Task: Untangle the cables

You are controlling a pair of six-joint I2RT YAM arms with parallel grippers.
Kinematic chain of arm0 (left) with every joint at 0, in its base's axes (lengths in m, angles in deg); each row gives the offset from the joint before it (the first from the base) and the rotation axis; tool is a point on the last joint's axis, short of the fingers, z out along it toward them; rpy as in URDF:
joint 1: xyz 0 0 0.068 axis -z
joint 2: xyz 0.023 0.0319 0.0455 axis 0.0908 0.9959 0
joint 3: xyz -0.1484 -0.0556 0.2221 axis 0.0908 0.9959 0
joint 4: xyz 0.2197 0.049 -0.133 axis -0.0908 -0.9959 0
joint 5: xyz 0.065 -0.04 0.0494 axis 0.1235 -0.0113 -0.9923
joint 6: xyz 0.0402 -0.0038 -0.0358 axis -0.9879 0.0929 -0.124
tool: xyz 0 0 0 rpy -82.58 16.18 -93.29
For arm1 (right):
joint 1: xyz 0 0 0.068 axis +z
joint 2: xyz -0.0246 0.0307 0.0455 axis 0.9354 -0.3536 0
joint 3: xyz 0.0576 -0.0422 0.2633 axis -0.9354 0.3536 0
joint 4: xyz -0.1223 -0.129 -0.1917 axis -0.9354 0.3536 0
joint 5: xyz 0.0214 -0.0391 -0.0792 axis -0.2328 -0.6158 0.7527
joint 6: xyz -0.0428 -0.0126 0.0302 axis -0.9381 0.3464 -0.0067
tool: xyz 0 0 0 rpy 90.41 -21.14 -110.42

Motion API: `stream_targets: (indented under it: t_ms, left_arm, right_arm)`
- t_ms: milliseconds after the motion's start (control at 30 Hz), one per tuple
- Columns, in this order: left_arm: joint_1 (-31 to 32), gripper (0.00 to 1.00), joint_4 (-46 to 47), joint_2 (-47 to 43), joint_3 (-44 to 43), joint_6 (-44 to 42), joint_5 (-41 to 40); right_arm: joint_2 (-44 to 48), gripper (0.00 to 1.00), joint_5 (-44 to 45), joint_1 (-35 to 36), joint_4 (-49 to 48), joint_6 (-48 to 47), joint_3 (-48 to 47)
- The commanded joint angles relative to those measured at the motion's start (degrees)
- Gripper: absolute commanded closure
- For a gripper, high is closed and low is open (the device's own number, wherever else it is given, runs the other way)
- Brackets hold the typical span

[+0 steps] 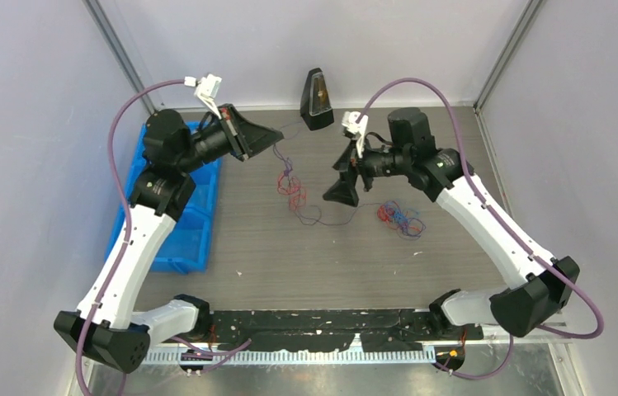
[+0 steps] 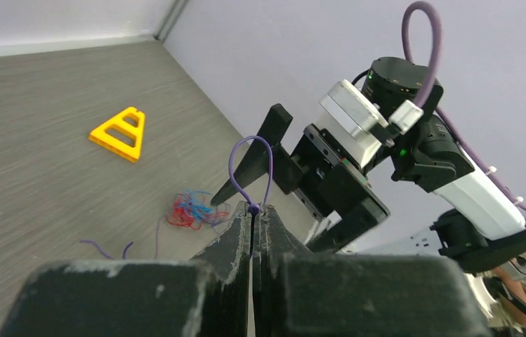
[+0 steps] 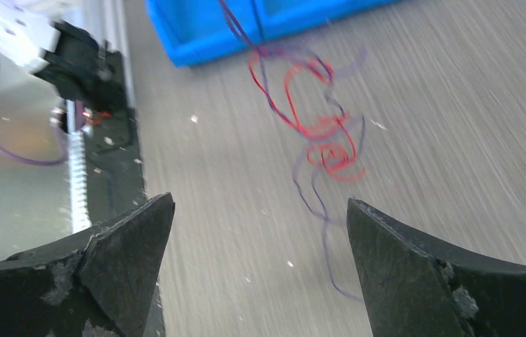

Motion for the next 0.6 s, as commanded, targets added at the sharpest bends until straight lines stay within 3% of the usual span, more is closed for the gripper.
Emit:
stream_targets:
  t_ms: [0, 300, 333, 400, 433, 467, 500, 533, 567]
  left_arm:
    - [2.7, 1.0, 5.5, 1.1, -1.0, 2.6, 1.1]
    - [4.8, 1.0, 7.1, 3.5, -1.1, 7.3, 1.3]
    - [5.0, 1.0, 7.1, 3.5, -0.8, 7.4, 1.4]
    - [5.1, 1.0, 7.0, 3.1, -0.4, 7.6, 1.2]
    - [5.1, 1.0, 6.5, 2.9, -0.3, 7.2, 0.9]
    - [4.9, 1.0, 5.8, 2.9, -0.4, 6.6, 0.5]
    - [4.4, 1.0, 5.1, 2.7, -0.5, 6.2, 0.1]
    - [3.5, 0.94, 5.0, 2.6, -0.5, 6.0, 0.1]
    - [2.3, 0.8, 4.9, 2.5, -0.5, 5.6, 0.4]
  right_arm:
    - [-2.7, 0.02, -0.7, 5.2, -8.6, 10.3, -2.6]
    - [-9.2, 0.03, 4.7, 12.5, -21.3, 16.9, -4.4]
    - [-10.3, 0.12, 5.2, 12.6, -21.5, 16.9, -4.8]
    - [-11.4, 0.39, 4.7, 12.7, -22.2, 17.0, -5.8]
    - [-11.7, 0.69, 4.1, 12.7, -22.6, 17.0, -6.2]
    - [-11.8, 0.82, 2.9, 12.7, -22.8, 18.1, -6.2]
    - [-11.6, 0.91, 2.5, 12.7, -23.0, 18.4, -6.1]
    - [-11.3, 0.93, 1.4, 12.6, -23.1, 18.7, -5.9]
    - [-10.5, 0.94, 0.7, 12.5, -23.3, 19.0, -5.3]
